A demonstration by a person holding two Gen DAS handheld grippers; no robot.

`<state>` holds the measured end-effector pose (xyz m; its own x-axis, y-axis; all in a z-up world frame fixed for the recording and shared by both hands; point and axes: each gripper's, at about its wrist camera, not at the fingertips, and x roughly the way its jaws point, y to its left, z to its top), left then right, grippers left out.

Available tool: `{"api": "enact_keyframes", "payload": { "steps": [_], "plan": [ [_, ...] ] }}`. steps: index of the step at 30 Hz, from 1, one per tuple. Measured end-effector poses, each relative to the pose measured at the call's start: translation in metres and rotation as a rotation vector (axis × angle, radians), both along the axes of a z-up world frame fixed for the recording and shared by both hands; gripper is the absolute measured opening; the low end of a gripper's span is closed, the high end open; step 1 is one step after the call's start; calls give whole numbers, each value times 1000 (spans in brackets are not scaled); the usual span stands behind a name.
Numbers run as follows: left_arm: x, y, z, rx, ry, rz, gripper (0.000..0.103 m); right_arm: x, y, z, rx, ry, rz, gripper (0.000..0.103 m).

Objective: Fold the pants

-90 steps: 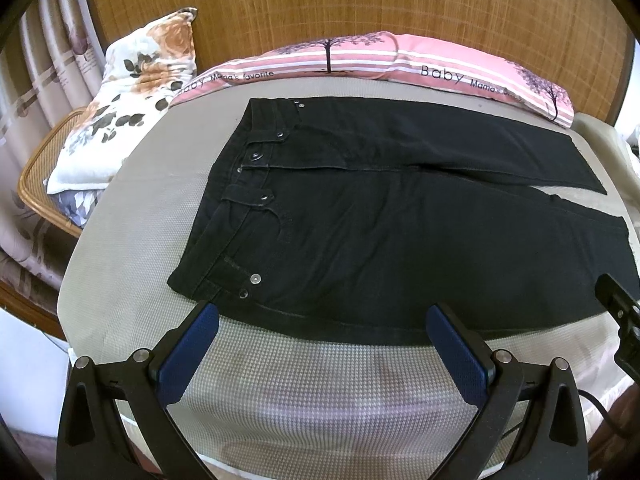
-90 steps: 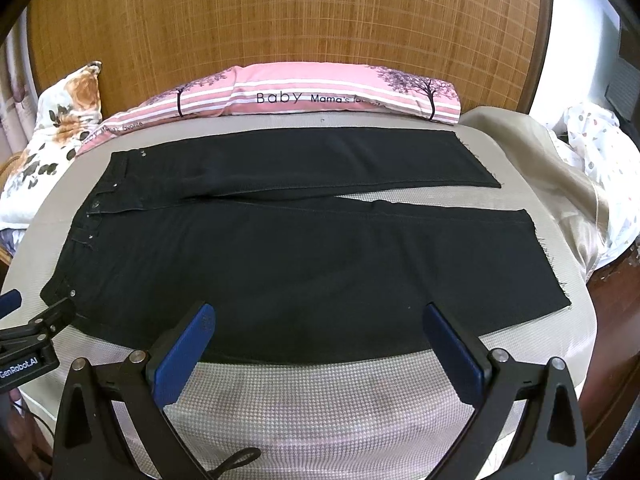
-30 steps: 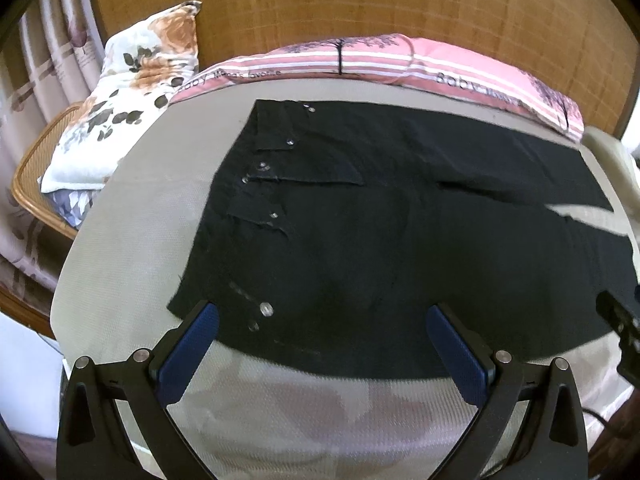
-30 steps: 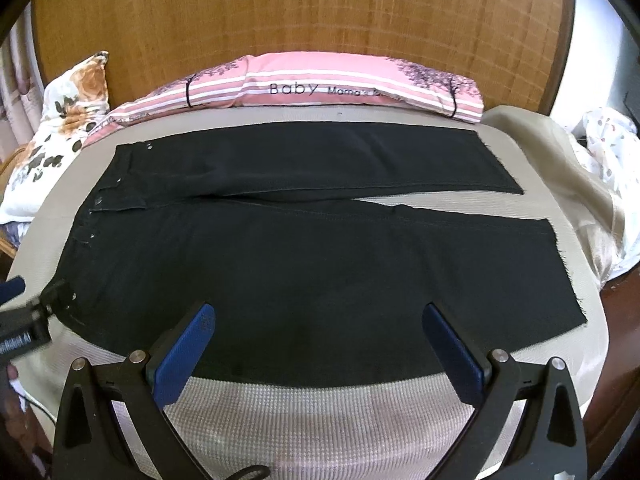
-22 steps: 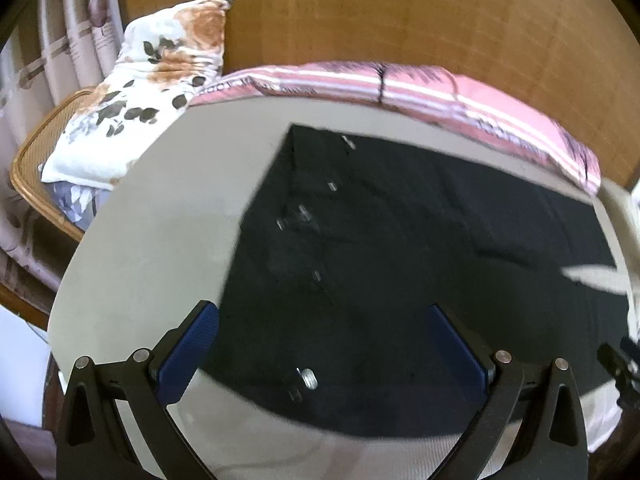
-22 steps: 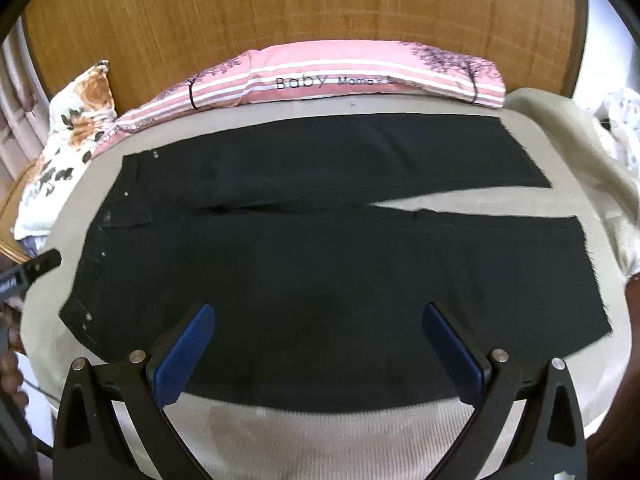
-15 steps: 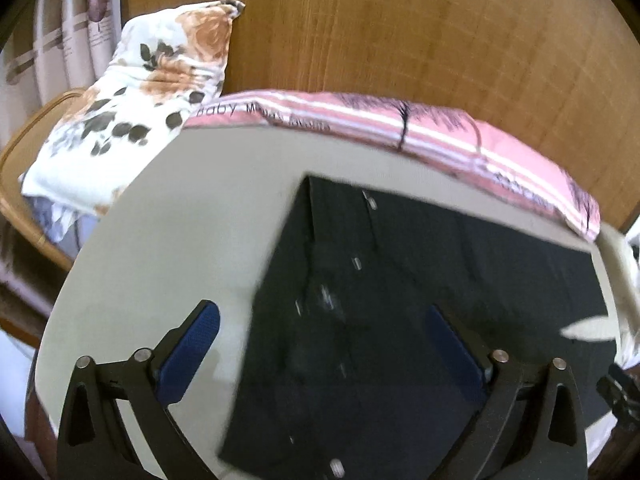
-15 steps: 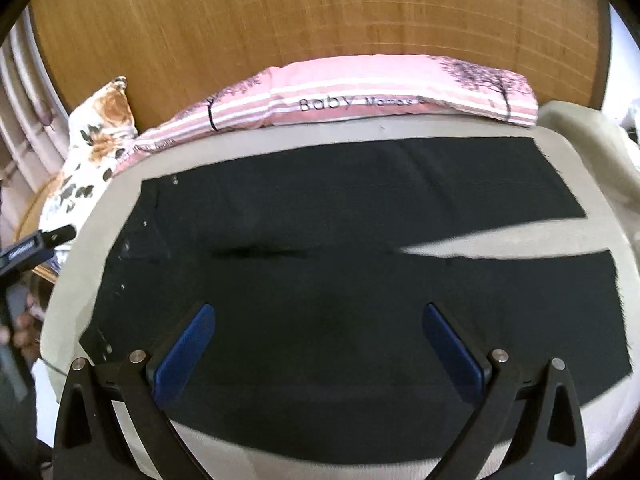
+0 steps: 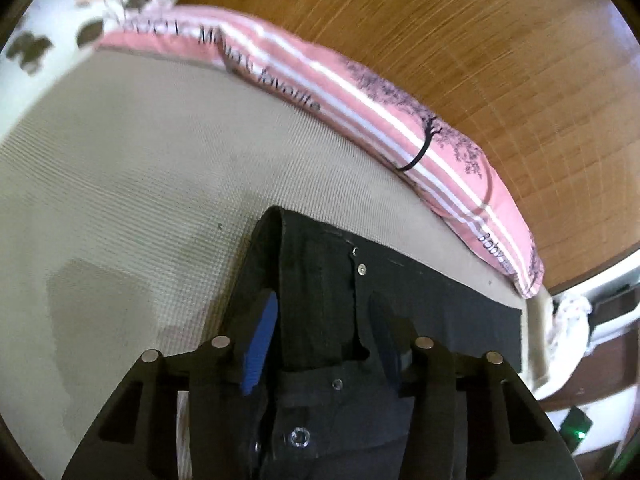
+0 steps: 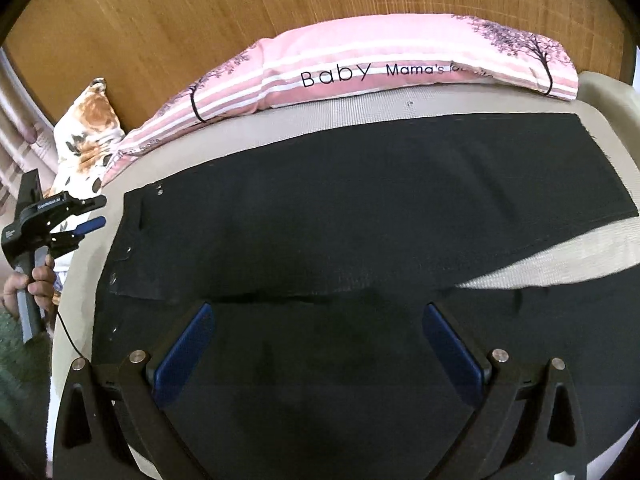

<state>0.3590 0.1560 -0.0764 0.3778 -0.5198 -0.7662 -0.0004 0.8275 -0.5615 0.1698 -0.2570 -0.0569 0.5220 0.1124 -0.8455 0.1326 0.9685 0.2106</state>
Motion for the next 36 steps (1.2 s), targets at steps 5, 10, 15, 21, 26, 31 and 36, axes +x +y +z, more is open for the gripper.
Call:
{"api": "enact_keyframes", "payload": {
  "steps": [5,10,15,21,26,31,36],
  "plan": [
    [11,2,-22,-18,50,-18,47,20,4,-9,-37,8,18,103],
    [22,-6,-36,-68,73,-53,35,35,7,-19,-25,20,29,103],
    [43,-17,-38,-106,60,-90,31,44,7,-27,-26,30,39,103],
    [72,-21,-49,-147,63,-101,31,54,3,-29,-13,18,41,103],
    [71,-18,-52,-147,36,-75,16,66,0,-28,-29,7,67,103],
    [51,-15,-29,-171,-62,-36,9,90,-11,-23,-43,4,167,103],
    [15,-32,19,-135,-260,-72,8,125,-29,-16,-63,15,324,103]
  ]
}}
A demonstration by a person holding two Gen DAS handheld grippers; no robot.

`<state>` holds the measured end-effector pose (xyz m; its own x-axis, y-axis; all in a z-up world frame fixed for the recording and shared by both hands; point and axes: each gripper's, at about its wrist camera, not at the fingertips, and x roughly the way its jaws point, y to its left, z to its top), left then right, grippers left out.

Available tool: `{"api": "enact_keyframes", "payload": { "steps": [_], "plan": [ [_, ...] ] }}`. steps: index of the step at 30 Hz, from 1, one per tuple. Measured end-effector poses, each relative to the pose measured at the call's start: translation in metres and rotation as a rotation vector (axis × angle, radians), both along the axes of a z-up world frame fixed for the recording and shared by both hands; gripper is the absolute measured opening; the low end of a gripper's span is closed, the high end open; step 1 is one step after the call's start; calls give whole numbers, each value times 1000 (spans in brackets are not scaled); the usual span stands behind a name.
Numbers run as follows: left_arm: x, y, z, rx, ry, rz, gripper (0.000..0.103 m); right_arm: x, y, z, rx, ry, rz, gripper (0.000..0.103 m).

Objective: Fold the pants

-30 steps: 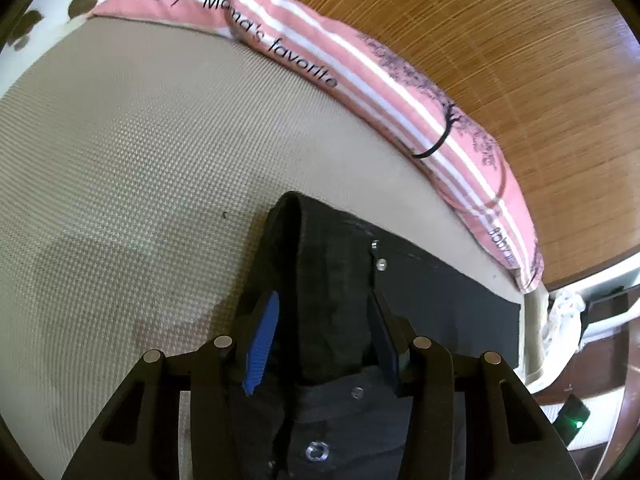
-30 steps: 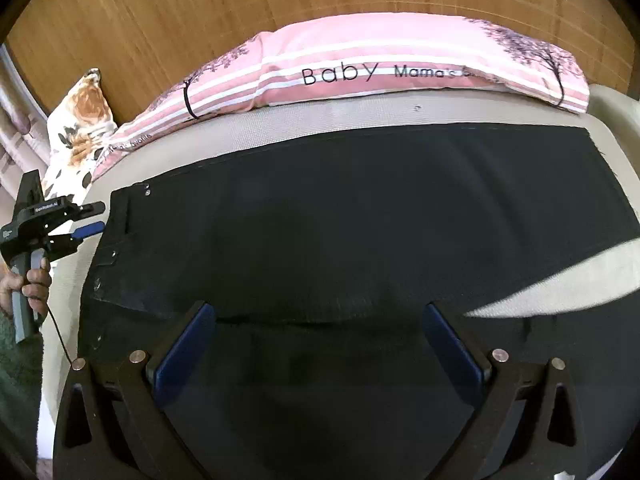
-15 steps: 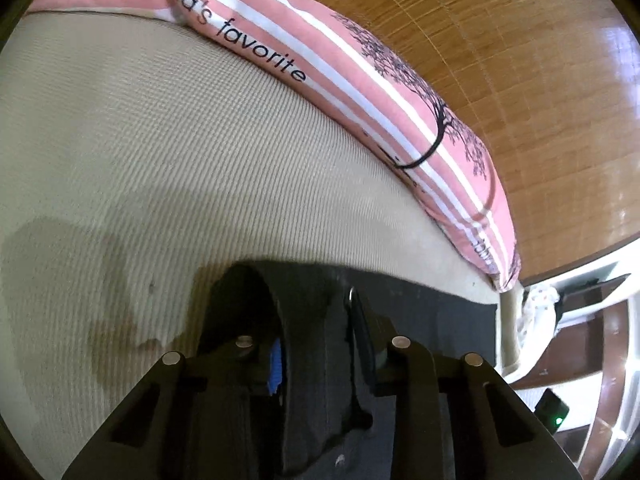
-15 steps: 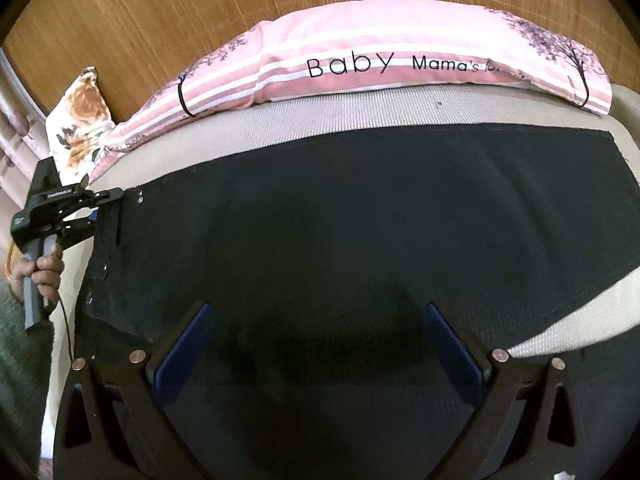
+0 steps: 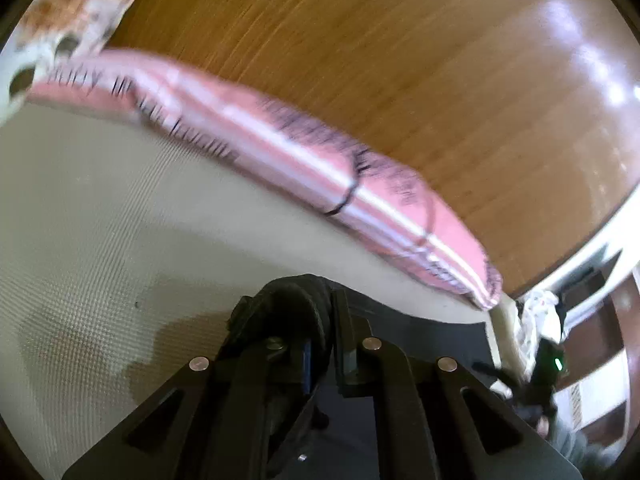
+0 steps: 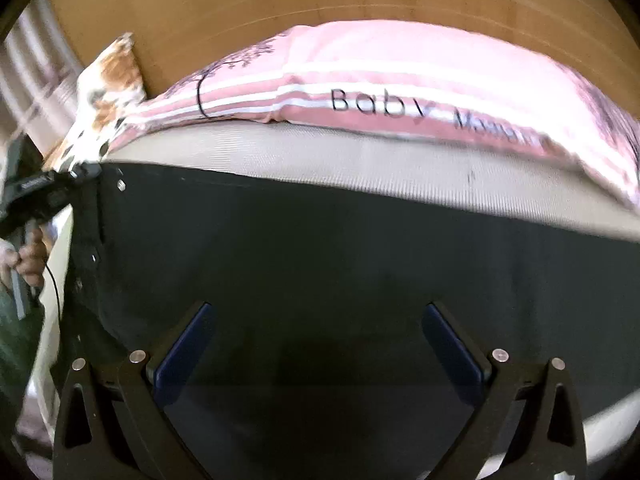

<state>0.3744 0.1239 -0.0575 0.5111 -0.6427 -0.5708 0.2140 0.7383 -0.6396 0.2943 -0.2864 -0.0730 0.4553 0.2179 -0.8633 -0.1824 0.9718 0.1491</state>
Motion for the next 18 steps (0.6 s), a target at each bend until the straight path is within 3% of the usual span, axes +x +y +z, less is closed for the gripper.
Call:
{"api": "enact_keyframes", "payload": {
  "steps": [8,11,16,18],
  "plan": [
    [-32,6,32,-80,-106,6,8,81,-21,1,-42,97,331,102],
    [-38,3,40,-72,-126,6,8,109,-21,-2,-19,146,428,92],
    [-37,3,42,-40,-121,17,8,131,-19,-12,3,246,592,91],
    [-37,5,40,-31,-108,25,8,134,-22,-17,-2,279,632,85]
  ]
}}
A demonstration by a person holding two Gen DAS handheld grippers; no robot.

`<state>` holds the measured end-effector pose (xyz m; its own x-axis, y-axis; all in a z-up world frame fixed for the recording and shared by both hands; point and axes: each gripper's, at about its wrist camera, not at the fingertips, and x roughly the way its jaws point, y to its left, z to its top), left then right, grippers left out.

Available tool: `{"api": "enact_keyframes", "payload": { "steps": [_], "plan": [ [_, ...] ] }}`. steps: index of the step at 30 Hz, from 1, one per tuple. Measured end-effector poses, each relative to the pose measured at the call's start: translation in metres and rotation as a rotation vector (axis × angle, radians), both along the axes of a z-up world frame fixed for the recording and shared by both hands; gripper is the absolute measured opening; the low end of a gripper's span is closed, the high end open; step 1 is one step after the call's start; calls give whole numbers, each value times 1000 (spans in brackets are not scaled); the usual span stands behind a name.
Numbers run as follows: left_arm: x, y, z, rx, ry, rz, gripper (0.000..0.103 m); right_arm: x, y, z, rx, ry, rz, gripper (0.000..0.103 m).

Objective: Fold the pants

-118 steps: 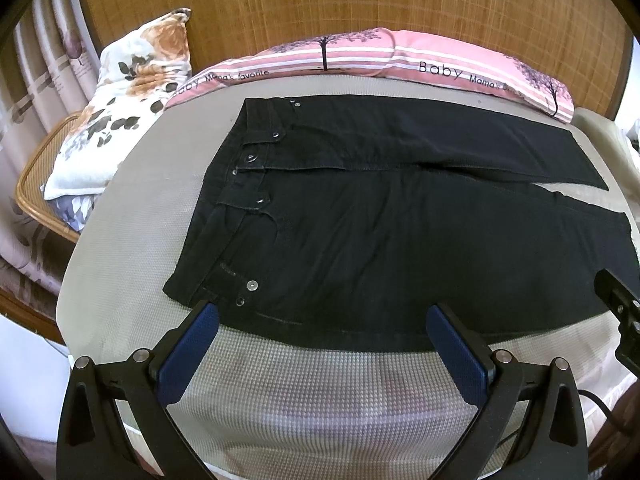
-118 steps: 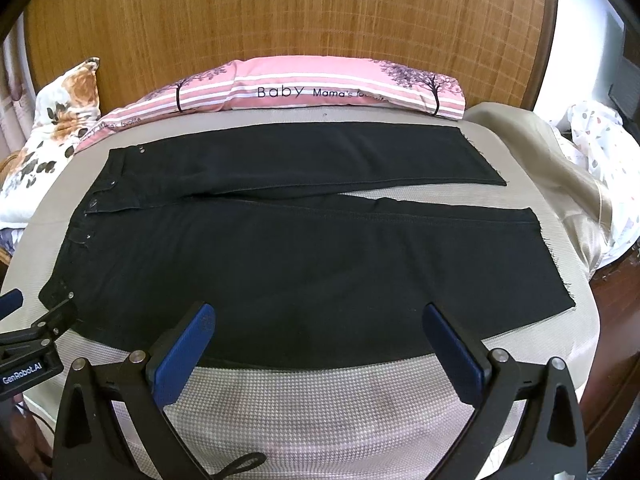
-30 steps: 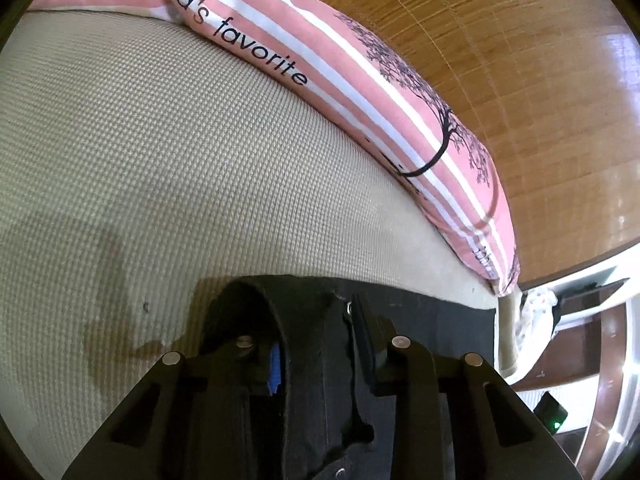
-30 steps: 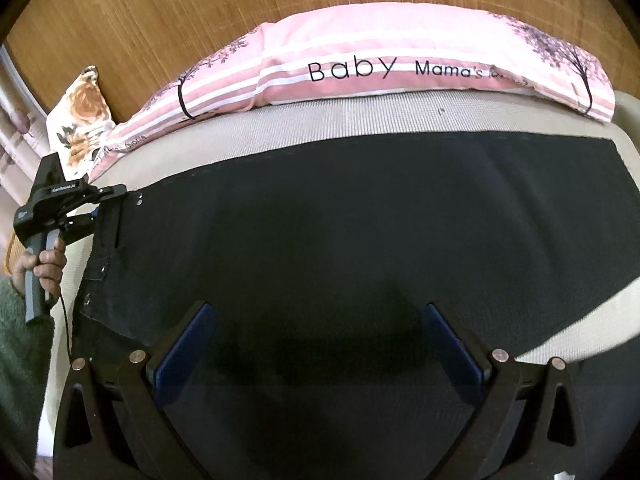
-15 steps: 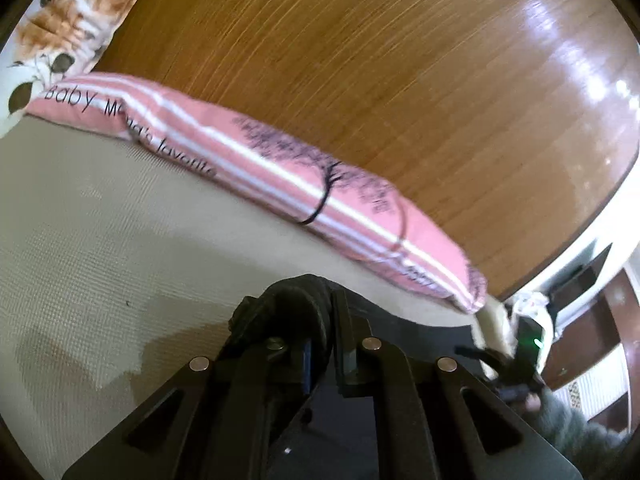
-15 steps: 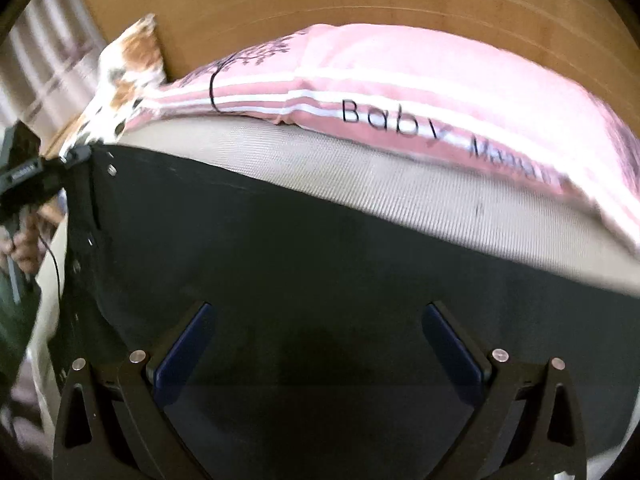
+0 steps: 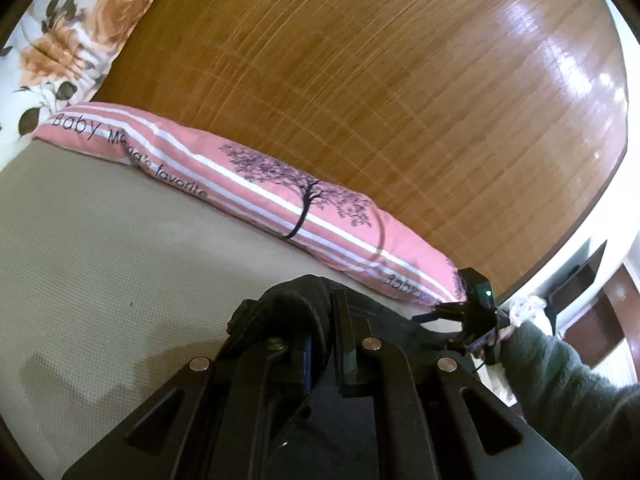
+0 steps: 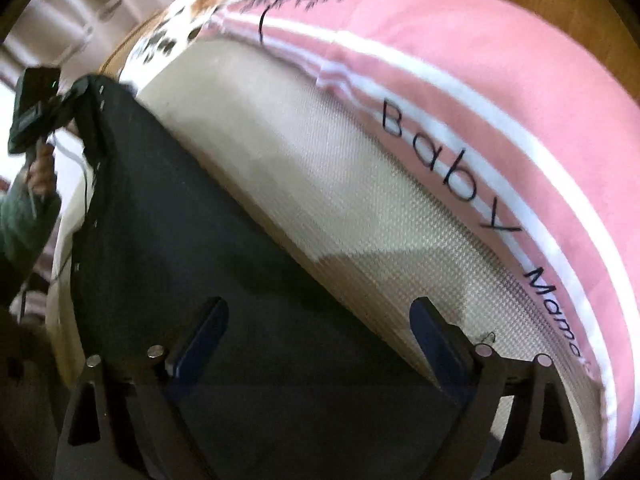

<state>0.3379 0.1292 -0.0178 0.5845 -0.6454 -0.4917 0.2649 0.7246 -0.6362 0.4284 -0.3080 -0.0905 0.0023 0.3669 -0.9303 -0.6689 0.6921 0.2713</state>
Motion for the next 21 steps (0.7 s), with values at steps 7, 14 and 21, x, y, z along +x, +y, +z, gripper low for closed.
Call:
{"api": "enact_keyframes", "payload": {
  "steps": [7,14,21],
  "plan": [
    [6,-4,-7,35,23,20,8,1,-6,-18,-26,60,61,73],
    [4,-6,-5,54,17,33,8,4,-15,-18,2,26,45,35],
    [7,-16,-9,147,1,52,8,-13,-24,-8,-41,-71,-40,10]
  ]
}}
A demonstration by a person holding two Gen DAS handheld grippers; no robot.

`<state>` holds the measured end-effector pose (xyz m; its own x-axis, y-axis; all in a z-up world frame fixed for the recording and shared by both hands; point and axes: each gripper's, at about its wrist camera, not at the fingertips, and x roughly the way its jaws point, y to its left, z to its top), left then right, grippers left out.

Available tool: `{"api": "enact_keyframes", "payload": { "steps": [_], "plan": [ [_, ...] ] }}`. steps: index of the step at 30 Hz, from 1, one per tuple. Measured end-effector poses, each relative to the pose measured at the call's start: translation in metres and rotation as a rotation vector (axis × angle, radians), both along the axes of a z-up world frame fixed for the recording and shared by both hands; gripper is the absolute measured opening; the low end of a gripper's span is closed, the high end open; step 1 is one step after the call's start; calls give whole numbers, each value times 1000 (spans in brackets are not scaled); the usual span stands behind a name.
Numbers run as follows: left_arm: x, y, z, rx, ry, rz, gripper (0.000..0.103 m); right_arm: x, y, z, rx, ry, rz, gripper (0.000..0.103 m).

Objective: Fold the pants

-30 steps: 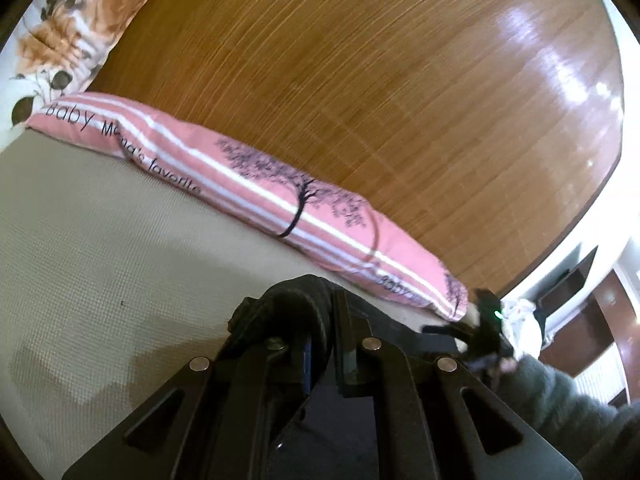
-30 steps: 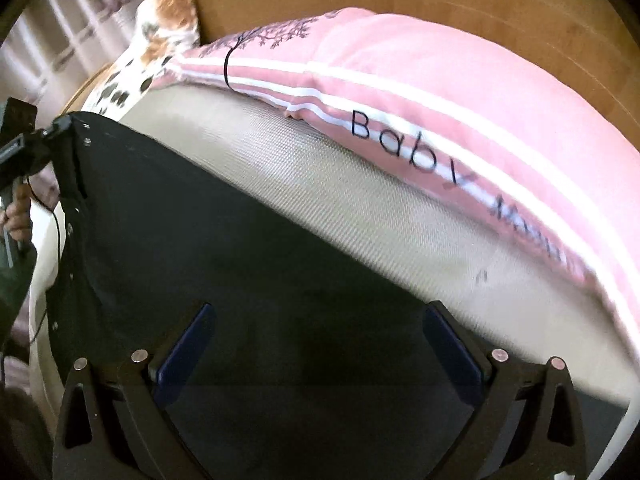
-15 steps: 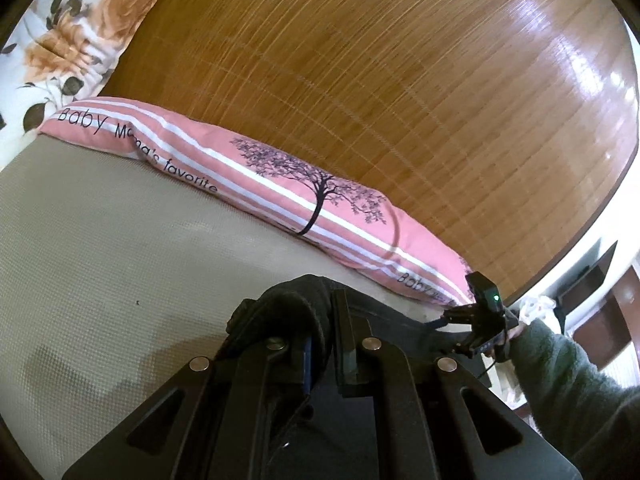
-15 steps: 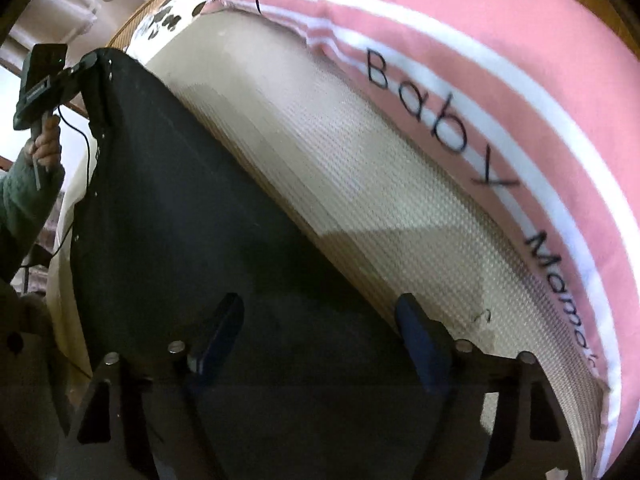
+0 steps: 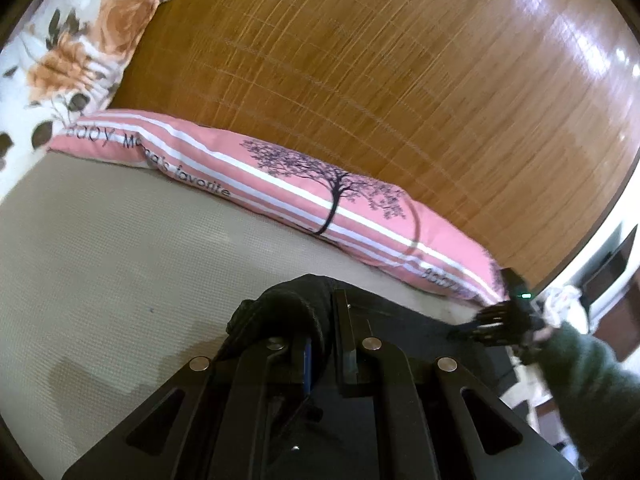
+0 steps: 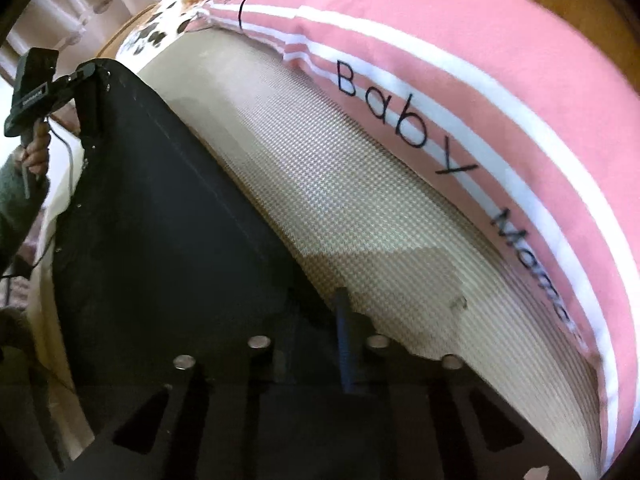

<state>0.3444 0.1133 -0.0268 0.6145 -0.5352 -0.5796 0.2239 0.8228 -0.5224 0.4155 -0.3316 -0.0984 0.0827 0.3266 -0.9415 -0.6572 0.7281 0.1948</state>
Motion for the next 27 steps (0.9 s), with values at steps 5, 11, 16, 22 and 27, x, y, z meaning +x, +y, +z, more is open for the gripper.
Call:
{"api": "enact_keyframes", "payload": {
  "steps": [5,11,16,22,27],
  "plan": [
    [-8,-9,6,78,-49,12,8,-35,-1,37,-41,-128,-102,9],
    [-37,-8,30,117,-124,-36,8,-94,2,83,-113,-254,-211,8],
    [-83,-5,51,144,-192,-106,8,-162,6,110,-150,-320,-274,7],
    [-149,3,54,178,-211,-194,8,-239,0,114,-112,-326,-372,7],
    [-205,10,33,216,-147,-260,8,-288,-3,83,-108,-240,-427,7]
  ]
}}
